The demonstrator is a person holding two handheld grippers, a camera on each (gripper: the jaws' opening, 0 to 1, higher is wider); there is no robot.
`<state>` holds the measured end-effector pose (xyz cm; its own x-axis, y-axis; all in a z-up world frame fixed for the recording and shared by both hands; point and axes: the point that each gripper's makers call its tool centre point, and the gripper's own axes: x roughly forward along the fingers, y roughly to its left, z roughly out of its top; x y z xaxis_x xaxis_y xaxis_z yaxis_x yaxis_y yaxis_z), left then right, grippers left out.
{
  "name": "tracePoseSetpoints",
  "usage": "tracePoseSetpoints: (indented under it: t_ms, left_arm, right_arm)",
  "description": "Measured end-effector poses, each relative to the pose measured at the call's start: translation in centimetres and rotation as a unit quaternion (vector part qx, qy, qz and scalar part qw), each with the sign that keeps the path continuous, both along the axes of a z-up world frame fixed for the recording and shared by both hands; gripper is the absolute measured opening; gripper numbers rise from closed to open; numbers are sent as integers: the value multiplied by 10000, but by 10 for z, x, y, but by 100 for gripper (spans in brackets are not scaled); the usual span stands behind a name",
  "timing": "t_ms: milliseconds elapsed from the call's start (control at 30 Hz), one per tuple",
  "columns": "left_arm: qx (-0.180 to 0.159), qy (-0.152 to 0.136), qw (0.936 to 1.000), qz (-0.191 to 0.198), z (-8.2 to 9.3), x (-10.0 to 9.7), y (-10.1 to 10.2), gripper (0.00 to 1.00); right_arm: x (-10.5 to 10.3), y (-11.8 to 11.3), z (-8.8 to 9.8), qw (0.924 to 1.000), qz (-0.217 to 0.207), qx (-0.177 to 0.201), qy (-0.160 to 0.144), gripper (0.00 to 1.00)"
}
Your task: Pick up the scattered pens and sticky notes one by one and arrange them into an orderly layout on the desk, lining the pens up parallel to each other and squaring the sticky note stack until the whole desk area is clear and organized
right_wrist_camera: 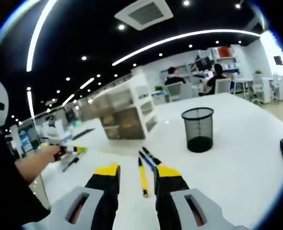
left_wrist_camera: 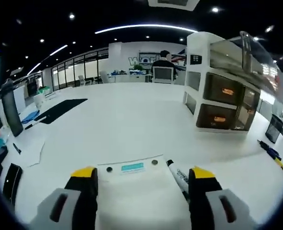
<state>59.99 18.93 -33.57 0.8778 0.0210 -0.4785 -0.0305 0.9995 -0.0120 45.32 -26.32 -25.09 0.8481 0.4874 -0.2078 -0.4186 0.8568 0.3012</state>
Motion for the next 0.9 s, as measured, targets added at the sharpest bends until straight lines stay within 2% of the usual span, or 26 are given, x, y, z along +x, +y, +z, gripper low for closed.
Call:
tracePoseSetpoints:
  t_ms: [167,300,467,500,533,600,633,667,733,767,800,833,900]
  left_arm:
    - [-1,-12,10000,58,0,2,0,77]
    - [25,-133,9998,127,2,0,3,76]
    - [-306,-104,9993,171,-4,2,5,80]
    - [-260,-241,9993,-81,-3,10,2,82]
    - [-293,-118,9995,22,-5,9,1,83]
    - [-274,0,9996,-52,-5,11,-1,84]
    - [-180,10,9991,-371,-3,16,-9,84]
    - [-192,192,9987,-429,-6,13,-12,84]
    - [-189,145,9968,-759,-4,17,-21,84]
    - [-145,233,9962,-828,-5,17,-22,84]
    - [-133,198,9939,-1073,-4,19,-28,84]
    - [-157,270,9939,-1060,-6,17,-27,84]
    - [-145,223,9889,-1465,-3,22,-35,83]
  right_arm:
    - [2,11,-1,9997,184,-151,13,27]
    - [6,13,-5,9994,246,-218,69,27]
    - [10,16,-4,9990,300,-300,105,27]
    - [10,17,-1,9990,308,-327,70,27]
    - [10,18,1,9990,317,-329,18,27]
    - [10,19,2,9991,302,-287,-15,27]
    - [9,19,1,9992,285,-273,-16,27]
    - [9,19,-1,9993,271,-261,-1,27]
    - [7,21,-5,9993,278,-249,69,27]
    - [4,21,-7,9992,290,-264,86,27]
    - [3,21,-8,9992,292,-271,88,27]
    - [3,21,-9,9992,288,-270,89,27]
    - [3,19,-12,9993,253,-231,127,27]
